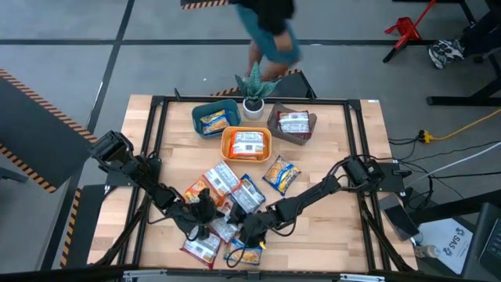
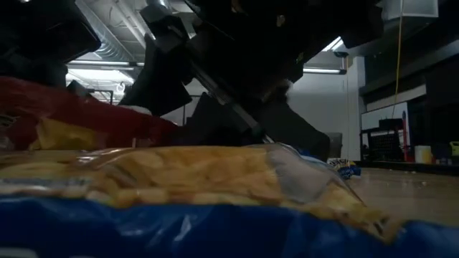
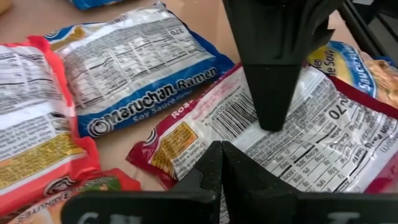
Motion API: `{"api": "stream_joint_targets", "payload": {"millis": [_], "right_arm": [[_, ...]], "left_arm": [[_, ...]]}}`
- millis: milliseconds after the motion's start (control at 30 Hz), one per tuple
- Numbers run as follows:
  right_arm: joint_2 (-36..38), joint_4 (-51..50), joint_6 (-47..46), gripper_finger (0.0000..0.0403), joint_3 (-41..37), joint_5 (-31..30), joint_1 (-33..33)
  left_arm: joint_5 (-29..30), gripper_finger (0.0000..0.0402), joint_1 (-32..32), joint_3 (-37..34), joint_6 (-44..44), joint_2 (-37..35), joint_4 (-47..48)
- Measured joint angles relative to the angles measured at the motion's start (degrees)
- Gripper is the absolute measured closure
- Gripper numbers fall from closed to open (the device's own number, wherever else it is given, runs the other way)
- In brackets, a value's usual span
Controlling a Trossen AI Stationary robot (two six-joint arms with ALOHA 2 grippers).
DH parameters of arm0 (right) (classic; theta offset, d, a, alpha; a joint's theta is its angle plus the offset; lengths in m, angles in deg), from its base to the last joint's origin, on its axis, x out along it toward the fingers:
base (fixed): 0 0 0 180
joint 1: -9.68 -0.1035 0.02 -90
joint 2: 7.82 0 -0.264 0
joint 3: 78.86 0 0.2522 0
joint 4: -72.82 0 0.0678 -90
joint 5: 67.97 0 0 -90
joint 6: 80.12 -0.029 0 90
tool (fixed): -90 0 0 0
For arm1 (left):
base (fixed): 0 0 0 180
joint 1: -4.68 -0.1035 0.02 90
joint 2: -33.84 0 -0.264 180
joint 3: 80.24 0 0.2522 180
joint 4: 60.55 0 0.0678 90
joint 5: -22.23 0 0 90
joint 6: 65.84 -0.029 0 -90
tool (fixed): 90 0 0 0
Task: Sort Maruchan noodles
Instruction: Put the top red noodle pack into the black bin
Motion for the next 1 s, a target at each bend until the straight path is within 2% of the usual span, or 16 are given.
{"api": "stream_joint_targets", "payload": {"millis": [233, 300, 500, 667, 867, 1000], "right_arm": [[0.37, 0.46, -1.04, 0.0293, 0.04, -2.99, -0.06], [0.53, 0.49, -3.12, 0.0307, 0.07, -4.78, -0.74], [0.57, -0.02, -8.0, 0.0306, 2.14, -13.27, -2.8], [0.81, -3.42, -12.11, 0.0299, 6.4, -18.5, -3.13], [1.07, -17.64, -19.31, 0.0307, 14.06, -29.24, -3.02], [2.84, -29.36, -27.12, 0.0304, 19.19, -30.15, -2.05]], "left_arm": [[1.0, 0.0401, -0.08, -0.11, -0.04, -0.29, -0.5], [0.64, 0.0401, -0.11, -0.11, -0.07, -1.02, -0.48], [0.42, 0.0402, -0.19, -0.17, -1.46, -6.78, 1.62], [2.62, 0.0402, -0.14, -0.11, -1.56, -16.39, 8.65], [5.8, 0.0402, -0.04, -0.02, -3.57, -29.52, 12.18], [6.38, 0.0402, 0.32, 0.0, -6.71, -37.18, 12.06]]}}
